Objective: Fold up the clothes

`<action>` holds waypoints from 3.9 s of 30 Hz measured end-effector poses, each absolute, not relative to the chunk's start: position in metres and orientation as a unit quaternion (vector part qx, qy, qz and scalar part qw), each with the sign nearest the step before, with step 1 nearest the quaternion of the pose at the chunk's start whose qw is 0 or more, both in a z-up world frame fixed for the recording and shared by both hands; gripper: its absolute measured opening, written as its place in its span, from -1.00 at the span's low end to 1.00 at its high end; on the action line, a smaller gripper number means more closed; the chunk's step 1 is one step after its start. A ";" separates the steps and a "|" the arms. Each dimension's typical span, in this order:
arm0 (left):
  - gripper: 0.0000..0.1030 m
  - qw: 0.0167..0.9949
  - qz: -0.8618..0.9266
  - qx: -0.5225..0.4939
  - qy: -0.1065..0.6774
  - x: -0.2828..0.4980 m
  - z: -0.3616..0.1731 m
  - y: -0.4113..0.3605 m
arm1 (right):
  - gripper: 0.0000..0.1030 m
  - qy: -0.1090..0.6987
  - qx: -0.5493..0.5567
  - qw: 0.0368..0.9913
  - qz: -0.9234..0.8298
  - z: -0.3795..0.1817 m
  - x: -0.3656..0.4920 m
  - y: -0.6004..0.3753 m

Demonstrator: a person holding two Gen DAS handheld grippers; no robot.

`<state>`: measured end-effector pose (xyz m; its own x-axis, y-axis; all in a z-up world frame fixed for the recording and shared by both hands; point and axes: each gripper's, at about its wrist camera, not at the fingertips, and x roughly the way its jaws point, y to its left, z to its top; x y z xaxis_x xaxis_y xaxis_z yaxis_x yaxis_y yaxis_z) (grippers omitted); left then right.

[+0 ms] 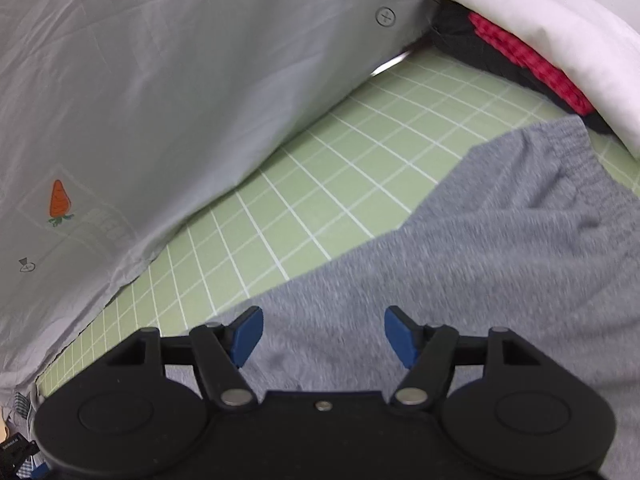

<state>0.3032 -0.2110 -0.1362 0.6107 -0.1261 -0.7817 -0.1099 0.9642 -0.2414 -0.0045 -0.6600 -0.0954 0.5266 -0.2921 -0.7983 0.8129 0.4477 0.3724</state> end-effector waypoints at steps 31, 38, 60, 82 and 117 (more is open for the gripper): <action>-0.03 0.893 -0.045 -0.100 0.437 0.353 -0.148 -0.239 | -0.14 0.325 0.451 0.705 -0.441 -0.124 0.054 -0.600; -0.02 0.901 -0.021 -0.082 0.425 0.381 -0.150 -0.237 | 0.12 0.350 0.390 0.714 -0.465 -0.123 0.066 -0.598; -0.95 0.944 -0.054 -0.183 0.269 0.347 -0.033 -0.203 | -0.94 0.195 0.295 0.831 -0.430 -0.005 0.020 -0.613; -0.86 0.894 0.100 -0.110 0.422 0.289 -0.147 -0.134 | 0.05 0.396 0.289 0.804 -0.336 -0.079 0.005 -0.568; 0.41 0.843 -0.112 0.066 0.521 -0.097 -0.156 -0.296 | 0.51 0.423 0.083 0.836 -0.338 -0.108 -0.272 -0.668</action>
<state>-0.0965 -0.2964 -0.1562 0.4313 -0.1204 -0.8941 0.2576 0.9662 -0.0058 -0.2724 -0.6679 -0.1080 0.4125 -0.4957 -0.7642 0.6359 0.7574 -0.1481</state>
